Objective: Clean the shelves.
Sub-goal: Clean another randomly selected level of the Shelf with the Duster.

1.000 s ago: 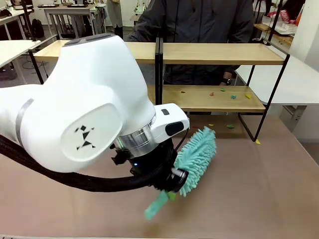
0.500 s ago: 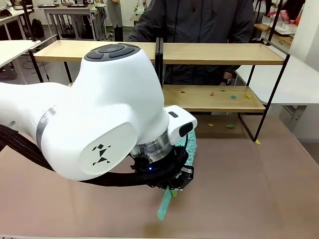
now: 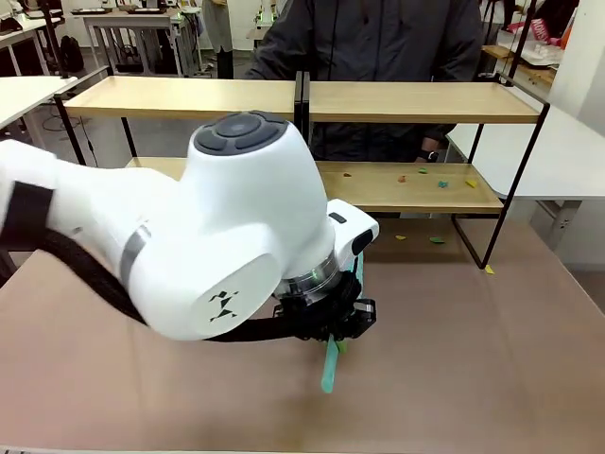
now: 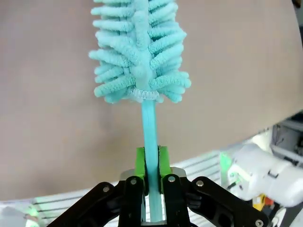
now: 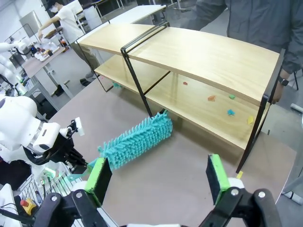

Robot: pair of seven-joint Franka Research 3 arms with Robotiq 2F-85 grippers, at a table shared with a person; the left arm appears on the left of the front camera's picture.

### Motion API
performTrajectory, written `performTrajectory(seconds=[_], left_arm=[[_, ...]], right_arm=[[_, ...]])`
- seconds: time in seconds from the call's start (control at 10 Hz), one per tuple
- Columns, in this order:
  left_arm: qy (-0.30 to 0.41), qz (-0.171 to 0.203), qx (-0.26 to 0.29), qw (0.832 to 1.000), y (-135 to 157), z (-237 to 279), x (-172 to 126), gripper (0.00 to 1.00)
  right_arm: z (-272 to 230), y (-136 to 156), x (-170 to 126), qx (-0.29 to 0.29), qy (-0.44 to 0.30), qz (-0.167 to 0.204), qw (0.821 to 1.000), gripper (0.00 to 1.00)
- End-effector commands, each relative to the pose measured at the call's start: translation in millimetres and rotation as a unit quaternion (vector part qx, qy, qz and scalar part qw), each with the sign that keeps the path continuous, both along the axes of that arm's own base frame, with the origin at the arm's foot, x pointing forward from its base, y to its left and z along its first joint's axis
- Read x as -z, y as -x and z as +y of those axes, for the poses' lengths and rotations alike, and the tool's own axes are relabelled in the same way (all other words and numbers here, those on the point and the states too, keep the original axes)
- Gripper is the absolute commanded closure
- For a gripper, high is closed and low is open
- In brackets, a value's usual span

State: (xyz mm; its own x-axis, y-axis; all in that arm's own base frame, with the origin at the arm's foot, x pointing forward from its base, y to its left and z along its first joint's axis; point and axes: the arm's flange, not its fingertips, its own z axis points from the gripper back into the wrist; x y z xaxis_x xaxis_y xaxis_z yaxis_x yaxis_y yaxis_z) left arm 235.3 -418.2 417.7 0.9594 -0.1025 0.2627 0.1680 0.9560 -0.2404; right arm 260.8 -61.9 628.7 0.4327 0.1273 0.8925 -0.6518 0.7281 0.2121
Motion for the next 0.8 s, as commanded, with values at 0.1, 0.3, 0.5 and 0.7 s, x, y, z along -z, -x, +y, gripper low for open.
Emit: performTrajectory(seconds=[0.1, 0.3, 0.5, 0.7], left_arm=[[-0.032, -0.058, -0.072, 0.995, -38, -52, 19, 0.87], [-0.043, -0.057, -0.083, 0.994, -61, -62, 27, 0.87], [-0.049, -0.055, -0.072, 0.995, -79, -75, 40, 0.87], [-0.059, -0.077, -0.073, 0.993, -96, -91, 55, 0.87]], right_arm=[[0, 0, 0, -0.001, 0.000, 0.001, 1.000, 0.00], [0, 0, 0, -0.001, 0.000, 0.001, 1.000, 0.00], [0, 0, 0, -0.001, 0.000, 0.001, 1.000, 0.00], [0, 0, 0, -0.001, 0.000, 0.001, 1.000, 0.00]])
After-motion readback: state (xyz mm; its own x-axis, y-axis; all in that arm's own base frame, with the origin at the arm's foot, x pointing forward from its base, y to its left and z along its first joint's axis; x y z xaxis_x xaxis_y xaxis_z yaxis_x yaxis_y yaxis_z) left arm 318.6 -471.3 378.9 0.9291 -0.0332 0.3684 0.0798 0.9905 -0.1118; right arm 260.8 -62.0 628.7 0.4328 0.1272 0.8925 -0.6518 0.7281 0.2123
